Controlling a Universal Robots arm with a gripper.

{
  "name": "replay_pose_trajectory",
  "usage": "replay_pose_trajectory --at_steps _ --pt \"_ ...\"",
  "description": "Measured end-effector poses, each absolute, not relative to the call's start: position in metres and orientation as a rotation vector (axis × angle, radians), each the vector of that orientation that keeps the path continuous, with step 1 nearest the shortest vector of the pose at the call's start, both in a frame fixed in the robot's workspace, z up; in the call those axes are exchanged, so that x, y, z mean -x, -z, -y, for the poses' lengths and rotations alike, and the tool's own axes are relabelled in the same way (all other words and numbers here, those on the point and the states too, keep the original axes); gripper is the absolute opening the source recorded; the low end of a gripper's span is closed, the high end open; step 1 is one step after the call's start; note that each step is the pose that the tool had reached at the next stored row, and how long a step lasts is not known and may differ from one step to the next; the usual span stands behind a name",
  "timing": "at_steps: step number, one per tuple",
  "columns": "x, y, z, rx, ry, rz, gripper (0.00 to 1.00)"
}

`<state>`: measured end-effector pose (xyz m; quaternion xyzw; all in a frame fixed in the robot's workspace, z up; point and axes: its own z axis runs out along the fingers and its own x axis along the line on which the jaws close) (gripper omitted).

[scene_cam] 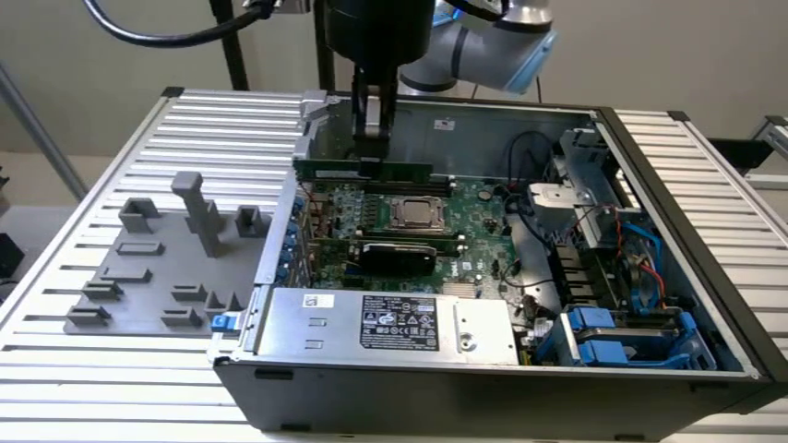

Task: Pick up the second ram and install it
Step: 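Insert the second ram into the second slot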

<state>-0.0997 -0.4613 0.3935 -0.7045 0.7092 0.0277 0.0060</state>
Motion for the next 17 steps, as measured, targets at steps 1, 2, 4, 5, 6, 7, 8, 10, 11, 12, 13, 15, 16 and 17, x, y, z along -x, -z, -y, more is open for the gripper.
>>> replay_pose_trajectory --at_steps 1,2,4,5,6,7,8,10,11,12,13,15,16,17 --pt "0.095 -0.392 0.459 2.205 -0.087 -2.219 0.00" --pt "0.091 -0.390 0.457 2.205 -0.087 -2.219 0.00" --pt "0.082 -0.386 0.453 2.205 -0.087 -2.220 0.00" --pt "0.077 -0.384 0.451 2.205 -0.087 -2.220 0.00" --pt "0.073 -0.383 0.449 2.205 -0.087 -2.220 0.00" --pt "0.069 -0.381 0.446 2.205 -0.087 -2.219 0.00" --pt "0.066 -0.379 0.443 2.205 -0.087 -2.220 0.00" --pt "0.060 -0.375 0.437 2.205 -0.087 -2.219 0.00" --pt "0.058 -0.373 0.434 2.205 -0.087 -2.220 0.00" --pt "0.056 -0.372 0.431 2.205 -0.087 -2.220 0.00" --pt "0.053 -0.370 0.428 2.205 -0.087 -2.220 0.00" --pt "0.049 -0.366 0.421 2.205 -0.087 -2.220 0.00" --pt "0.048 -0.364 0.418 2.205 -0.087 -2.220 0.00" --pt "0.046 -0.363 0.414 2.205 -0.087 -2.220 0.00"
